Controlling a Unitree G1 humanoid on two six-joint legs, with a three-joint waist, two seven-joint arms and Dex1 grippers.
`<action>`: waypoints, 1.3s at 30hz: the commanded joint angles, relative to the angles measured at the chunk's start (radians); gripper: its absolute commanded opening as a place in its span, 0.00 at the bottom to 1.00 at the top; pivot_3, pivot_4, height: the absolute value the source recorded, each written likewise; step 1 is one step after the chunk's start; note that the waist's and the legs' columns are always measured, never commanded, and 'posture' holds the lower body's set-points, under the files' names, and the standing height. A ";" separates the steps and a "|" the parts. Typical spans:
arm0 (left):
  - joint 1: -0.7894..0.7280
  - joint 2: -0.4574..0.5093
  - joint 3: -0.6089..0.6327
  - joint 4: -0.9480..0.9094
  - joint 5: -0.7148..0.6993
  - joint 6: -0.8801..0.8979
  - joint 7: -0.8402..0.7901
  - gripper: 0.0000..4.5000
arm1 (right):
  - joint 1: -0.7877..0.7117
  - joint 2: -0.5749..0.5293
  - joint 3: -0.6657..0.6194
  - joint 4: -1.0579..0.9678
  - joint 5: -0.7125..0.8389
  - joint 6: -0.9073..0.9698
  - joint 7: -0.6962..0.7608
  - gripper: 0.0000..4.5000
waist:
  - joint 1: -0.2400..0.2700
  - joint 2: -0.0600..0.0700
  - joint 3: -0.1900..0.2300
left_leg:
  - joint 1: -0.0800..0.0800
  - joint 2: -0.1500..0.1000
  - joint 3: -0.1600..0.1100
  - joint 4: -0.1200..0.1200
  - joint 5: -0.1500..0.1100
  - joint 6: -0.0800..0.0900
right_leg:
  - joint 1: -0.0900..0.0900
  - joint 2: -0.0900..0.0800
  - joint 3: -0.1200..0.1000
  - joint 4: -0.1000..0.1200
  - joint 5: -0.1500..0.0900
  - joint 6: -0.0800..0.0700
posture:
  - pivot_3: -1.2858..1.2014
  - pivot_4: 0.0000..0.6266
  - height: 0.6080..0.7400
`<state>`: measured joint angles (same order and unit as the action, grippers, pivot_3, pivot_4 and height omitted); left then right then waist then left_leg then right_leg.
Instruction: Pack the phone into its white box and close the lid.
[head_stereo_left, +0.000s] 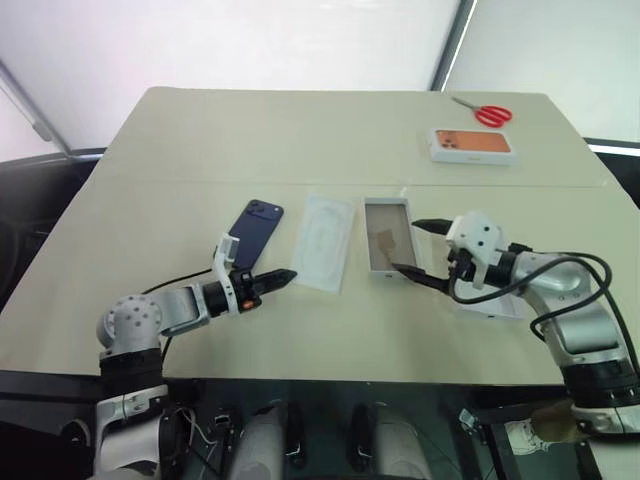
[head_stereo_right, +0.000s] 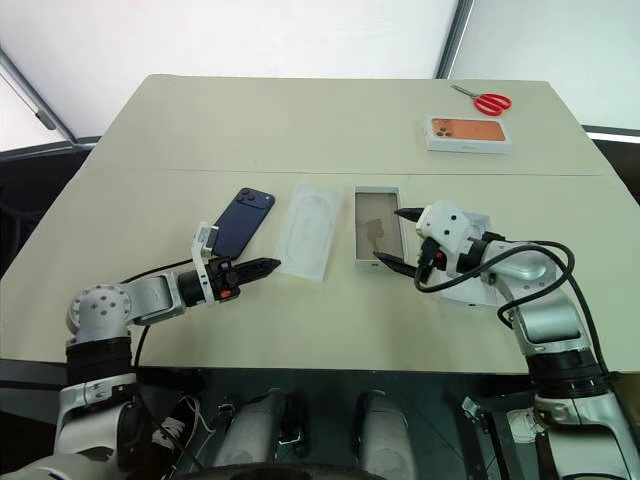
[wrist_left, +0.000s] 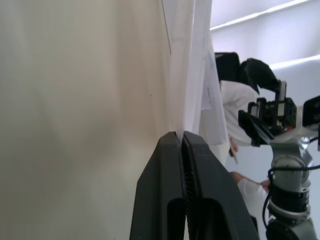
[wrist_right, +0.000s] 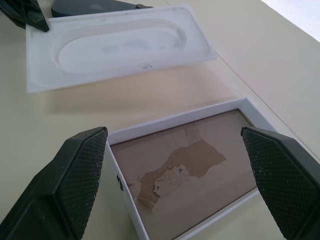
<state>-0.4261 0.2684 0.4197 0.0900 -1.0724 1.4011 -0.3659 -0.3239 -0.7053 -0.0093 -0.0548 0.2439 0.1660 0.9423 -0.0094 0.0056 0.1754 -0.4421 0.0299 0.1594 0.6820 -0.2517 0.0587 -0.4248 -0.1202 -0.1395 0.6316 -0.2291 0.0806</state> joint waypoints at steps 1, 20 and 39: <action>-0.038 -0.030 0.103 0.026 -0.070 -0.028 0.070 0.01 | 0.002 0.000 0.030 -0.017 -0.016 -0.016 0.020 1.00 | 0.000 0.000 0.000 | 0.000 0.000 0.000 0.000 0.000 0.000 | 0.000 0.000 0.000 0.000 0.000 0.000 | 0.52 0.24 0.98; -0.022 -0.107 0.166 -0.014 -0.244 -0.067 0.278 0.00 | -0.153 0.021 0.198 0.243 -0.105 -0.039 0.196 0.01 | -0.001 -0.002 0.001 | -0.001 0.000 0.000 0.000 0.001 0.002 | 0.000 0.001 0.000 0.000 0.000 0.000 | 0.52 0.24 0.98; -0.014 -0.045 0.083 -0.018 -0.548 -0.142 0.478 0.00 | -0.092 0.125 0.308 0.046 -0.121 -0.038 0.208 0.01 | -0.001 -0.002 0.001 | 0.000 0.000 0.000 0.000 0.001 0.001 | 0.000 0.001 0.000 0.000 0.000 0.000 | 0.52 0.24 0.98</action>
<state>-0.4416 0.2158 0.5181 0.1072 -1.5760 1.2724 0.1076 -0.3996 -0.5892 0.3093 0.0049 0.1181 0.1248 1.1612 -0.0106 0.0037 0.1764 -0.4426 0.0297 0.1590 0.6825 -0.2506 0.0597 -0.4245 -0.1195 -0.1397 0.6317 -0.2290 0.0807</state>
